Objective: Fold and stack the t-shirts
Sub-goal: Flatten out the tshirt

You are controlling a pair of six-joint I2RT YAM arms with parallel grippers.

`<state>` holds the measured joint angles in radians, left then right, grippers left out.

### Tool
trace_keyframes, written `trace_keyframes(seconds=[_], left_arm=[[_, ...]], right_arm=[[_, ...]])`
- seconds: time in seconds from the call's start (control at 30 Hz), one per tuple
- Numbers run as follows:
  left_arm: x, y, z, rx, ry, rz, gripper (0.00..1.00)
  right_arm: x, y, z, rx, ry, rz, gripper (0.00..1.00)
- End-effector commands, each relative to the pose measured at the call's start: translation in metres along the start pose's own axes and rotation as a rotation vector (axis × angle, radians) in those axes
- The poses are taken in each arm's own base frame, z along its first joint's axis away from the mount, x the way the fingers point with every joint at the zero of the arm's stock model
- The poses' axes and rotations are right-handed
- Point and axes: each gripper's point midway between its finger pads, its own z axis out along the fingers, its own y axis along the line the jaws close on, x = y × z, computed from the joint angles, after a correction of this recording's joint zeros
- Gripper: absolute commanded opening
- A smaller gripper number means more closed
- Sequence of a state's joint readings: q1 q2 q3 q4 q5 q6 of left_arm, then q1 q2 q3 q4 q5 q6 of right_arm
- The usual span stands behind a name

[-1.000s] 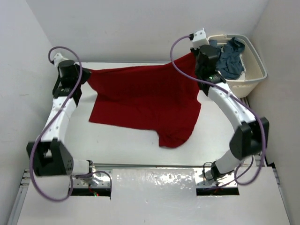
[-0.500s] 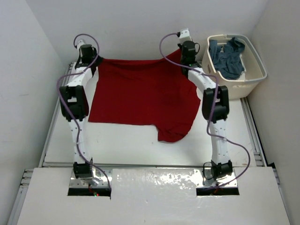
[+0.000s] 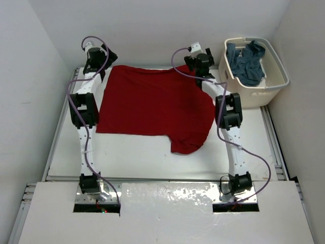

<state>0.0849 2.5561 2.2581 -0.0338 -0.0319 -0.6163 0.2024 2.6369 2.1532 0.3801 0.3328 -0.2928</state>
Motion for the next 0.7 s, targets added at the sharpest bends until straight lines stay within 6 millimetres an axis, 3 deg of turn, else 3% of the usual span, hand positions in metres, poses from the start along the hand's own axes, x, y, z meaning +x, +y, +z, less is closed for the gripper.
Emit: trace_keyframes(seconds=[0.0,0.03,0.07,0.1,0.13,0.17,0.2,0.23,0.27,0.3,0.33,0.37,0.4,0.43,0.47,0.5,0.57,0.6,0.67], left_arm=[[-0.086,-0.067,-0.056,0.136,-0.141,0.048,1.0],[-0.075,-0.063,-0.06,0.114,-0.109,0.061,1.0],[-0.077,-0.066,-0.072,0.1,-0.091,0.092,1.0],[-0.062,-0.058,-0.076,0.073,-0.051,0.105,1.0],[-0.066,-0.065,-0.092,0.069,-0.042,0.122,1.0],[-0.058,-0.064,-0.099,0.066,-0.016,0.133,1.0],[-0.034,-0.048,-0.103,0.033,0.041,0.142,1.0],[-0.038,-0.056,-0.121,0.039,0.042,0.148,1.0],[-0.031,-0.053,-0.13,0.03,0.062,0.153,1.0],[-0.001,-0.033,-0.136,-0.01,0.125,0.161,1.0],[-0.006,-0.039,-0.152,-0.001,0.117,0.161,1.0],[0.004,-0.035,-0.16,0.0,0.144,0.166,1.0],[0.033,-0.014,-0.168,-0.038,0.206,0.173,1.0],[0.032,-0.014,-0.181,-0.038,0.207,0.164,1.0],[0.06,0.007,-0.191,-0.071,0.27,0.161,1.0],[0.062,0.006,-0.199,-0.051,0.273,0.157,1.0],[0.09,0.029,-0.211,-0.085,0.33,0.146,1.0],[0.097,0.034,-0.214,-0.096,0.344,0.141,1.0],[0.115,0.044,-0.219,-0.101,0.38,0.135,1.0]], right_arm=[[-0.144,-0.02,-0.048,-0.083,-0.231,0.019,0.99],[-0.156,-0.012,-0.07,-0.118,-0.229,0.007,0.99],[-0.157,-0.009,-0.079,-0.138,-0.208,0.02,0.99],[-0.139,0.008,-0.092,-0.192,-0.129,0.016,0.99],[-0.16,-0.003,-0.11,-0.194,-0.142,0.058,0.99],[-0.158,0.003,-0.122,-0.222,-0.116,0.119,0.99],[-0.126,0.021,-0.137,-0.273,-0.037,0.117,0.99],[-0.144,0.007,-0.158,-0.252,-0.053,0.181,0.99],[-0.137,0.01,-0.17,-0.259,-0.032,0.198,0.99],[-0.103,0.027,-0.188,-0.3,0.047,0.186,0.99],[-0.112,0.018,-0.205,-0.296,0.041,0.23,0.99],[-0.102,0.02,-0.216,-0.299,0.079,0.263,0.99],[-0.068,0.029,-0.232,-0.324,0.176,0.255,0.99],[-0.067,0.024,-0.244,-0.317,0.197,0.306,0.99],[-0.055,0.026,-0.253,-0.32,0.24,0.317,0.99],[-0.022,0.034,-0.269,-0.343,0.332,0.301,0.99],[-0.003,0.039,-0.286,-0.366,0.383,0.325,0.99],[0.018,0.045,-0.295,-0.381,0.431,0.307,0.99],[0.041,0.052,-0.307,-0.404,0.504,0.29,0.99]])
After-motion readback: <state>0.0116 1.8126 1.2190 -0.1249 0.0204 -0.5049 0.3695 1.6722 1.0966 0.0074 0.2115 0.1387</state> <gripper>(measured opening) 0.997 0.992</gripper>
